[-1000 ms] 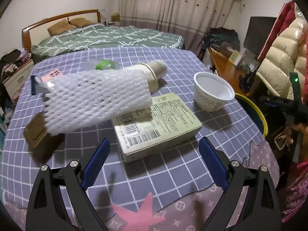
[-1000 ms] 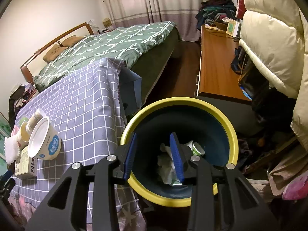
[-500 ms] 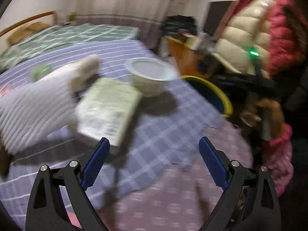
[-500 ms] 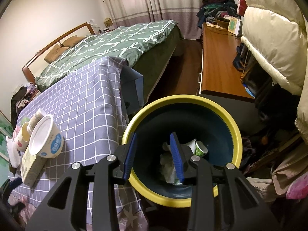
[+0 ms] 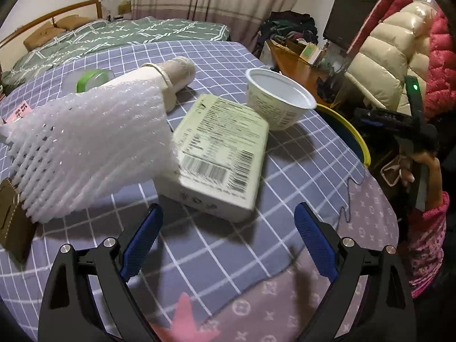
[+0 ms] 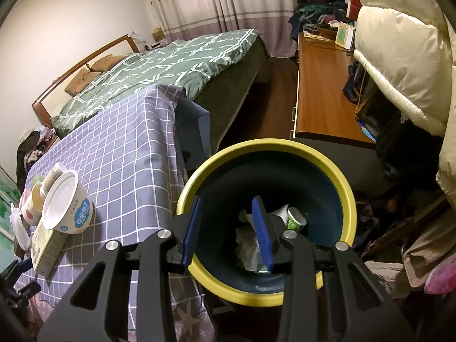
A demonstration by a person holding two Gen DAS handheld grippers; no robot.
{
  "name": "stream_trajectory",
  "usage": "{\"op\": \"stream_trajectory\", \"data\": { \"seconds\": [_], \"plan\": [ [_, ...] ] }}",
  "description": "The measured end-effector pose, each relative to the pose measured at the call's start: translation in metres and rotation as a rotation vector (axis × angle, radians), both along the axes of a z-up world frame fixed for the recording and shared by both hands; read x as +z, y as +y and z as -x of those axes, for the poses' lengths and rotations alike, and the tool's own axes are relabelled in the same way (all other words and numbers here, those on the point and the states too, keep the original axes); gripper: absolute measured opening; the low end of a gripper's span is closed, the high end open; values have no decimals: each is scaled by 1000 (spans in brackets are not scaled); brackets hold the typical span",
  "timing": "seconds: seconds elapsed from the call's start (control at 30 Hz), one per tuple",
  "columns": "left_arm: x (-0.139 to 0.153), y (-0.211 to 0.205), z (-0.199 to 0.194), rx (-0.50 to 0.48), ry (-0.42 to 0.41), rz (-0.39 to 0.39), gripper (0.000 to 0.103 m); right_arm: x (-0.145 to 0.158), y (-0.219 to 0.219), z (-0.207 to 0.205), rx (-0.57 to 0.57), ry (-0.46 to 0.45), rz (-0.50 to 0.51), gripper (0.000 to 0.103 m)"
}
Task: Collect trash
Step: 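Reach the left gripper to the beige carton box and grasp it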
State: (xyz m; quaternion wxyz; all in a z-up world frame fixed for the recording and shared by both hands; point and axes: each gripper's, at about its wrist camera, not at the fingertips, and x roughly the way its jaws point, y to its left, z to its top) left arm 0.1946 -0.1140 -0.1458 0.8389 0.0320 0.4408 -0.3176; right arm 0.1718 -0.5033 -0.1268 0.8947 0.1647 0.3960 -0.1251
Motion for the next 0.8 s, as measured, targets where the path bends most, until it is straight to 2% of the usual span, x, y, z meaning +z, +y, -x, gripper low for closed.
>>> {"op": "stream_trajectory", "data": {
  "seconds": [0.17,0.23,0.3,0.47,0.8],
  "plan": [
    [7,7,-27,23,-40,18,92,0,-1,0,2,1,-2,37],
    [10,7,-34,-3,-38,33,93,0,-2,0,-2,-1,0,40],
    [9,0,-36,-65,-3,45,93,0,-3,0,-6,1,-3,40],
    [0,-30,-29,-105,-34,-89,94,-1,-3,-1,-3,3,-5,40],
    [4,-79,-49,-105,-59,-217,94,-3,-2,-1,5,5,-7,41]
  ]
}}
